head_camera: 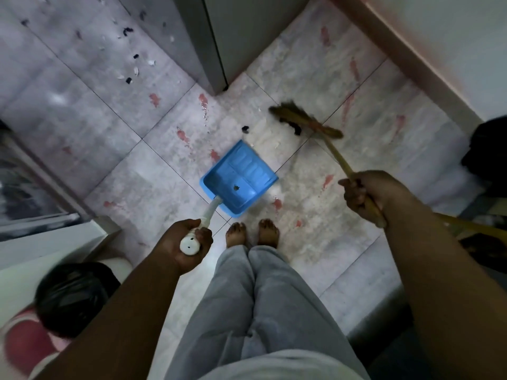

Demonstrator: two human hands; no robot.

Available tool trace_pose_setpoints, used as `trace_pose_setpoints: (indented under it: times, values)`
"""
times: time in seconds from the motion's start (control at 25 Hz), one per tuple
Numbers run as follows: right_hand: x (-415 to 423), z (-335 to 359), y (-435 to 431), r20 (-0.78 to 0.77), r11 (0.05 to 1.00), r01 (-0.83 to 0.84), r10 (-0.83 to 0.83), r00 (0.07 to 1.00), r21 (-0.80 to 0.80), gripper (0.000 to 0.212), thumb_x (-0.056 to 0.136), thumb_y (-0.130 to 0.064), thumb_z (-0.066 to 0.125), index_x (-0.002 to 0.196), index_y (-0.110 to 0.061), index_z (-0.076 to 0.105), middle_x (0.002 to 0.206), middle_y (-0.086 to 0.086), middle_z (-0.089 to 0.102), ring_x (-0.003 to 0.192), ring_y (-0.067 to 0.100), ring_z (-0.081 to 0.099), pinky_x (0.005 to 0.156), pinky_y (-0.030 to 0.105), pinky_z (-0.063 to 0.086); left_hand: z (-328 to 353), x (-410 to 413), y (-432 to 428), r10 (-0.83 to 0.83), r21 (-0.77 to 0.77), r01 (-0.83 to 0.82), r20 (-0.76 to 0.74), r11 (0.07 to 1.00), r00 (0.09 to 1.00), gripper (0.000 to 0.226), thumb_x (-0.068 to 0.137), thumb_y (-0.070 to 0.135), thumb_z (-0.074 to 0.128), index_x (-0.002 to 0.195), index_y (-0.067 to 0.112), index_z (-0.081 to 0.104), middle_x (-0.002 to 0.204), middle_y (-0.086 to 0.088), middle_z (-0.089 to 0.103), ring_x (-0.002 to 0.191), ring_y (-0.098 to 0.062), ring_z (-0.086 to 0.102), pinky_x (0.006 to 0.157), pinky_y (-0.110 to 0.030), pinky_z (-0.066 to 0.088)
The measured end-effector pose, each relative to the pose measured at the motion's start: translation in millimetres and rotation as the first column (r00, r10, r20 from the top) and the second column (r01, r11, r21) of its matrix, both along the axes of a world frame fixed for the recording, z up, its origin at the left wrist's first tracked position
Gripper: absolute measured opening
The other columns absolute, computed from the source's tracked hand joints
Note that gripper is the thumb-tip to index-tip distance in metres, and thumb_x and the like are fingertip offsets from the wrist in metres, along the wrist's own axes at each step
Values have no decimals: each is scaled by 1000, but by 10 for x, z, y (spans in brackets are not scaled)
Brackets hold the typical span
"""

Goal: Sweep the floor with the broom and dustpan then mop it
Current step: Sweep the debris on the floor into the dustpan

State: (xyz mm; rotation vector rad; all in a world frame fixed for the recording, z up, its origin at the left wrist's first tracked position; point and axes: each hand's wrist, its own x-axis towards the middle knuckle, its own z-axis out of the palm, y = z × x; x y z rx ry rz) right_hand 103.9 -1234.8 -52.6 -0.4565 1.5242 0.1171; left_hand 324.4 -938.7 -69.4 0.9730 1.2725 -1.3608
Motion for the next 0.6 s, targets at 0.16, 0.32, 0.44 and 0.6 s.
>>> trace_pose_setpoints:
  times: [0.16,0.32,0.44,0.6]
  values:
    - [19,313,49,48,999,36,-35,998,-30,27,103,-15,30,89,-5,50,53,-4,37,29,4,28,29,13,23,70,31,105,16,6,-16,5,1000,1000,18,96,17,44,108,4,44,59,-4,42,36,-10,45,34,-16,43]
    - [620,135,-257,41,994,-11,15,999,-104,26,102,-12,25,89,-7,47,55,-4,36,29,4,28,29,14,23,41,28,271,12,18,-12,14,1000,1000,20,96,16,44,111,3,44,60,-4,42,36,-10,45,35,-16,44]
    - [1117,-176,-480,48,996,-35,39,998,-84,21,101,-14,23,94,-12,42,57,-4,35,31,4,27,31,16,24,-11,45,427,24,14,-24,-3,1000,1000,19,94,15,44,110,4,44,59,-5,43,36,-11,46,35,-17,45]
    - [1466,-471,-369,4,980,-197,197,980,-12,22,99,-13,21,90,-14,41,53,-4,36,32,5,28,33,16,23,-82,71,640,42,20,-42,-20,999,999,21,93,16,44,112,5,42,56,-6,45,37,-10,47,35,-18,45]
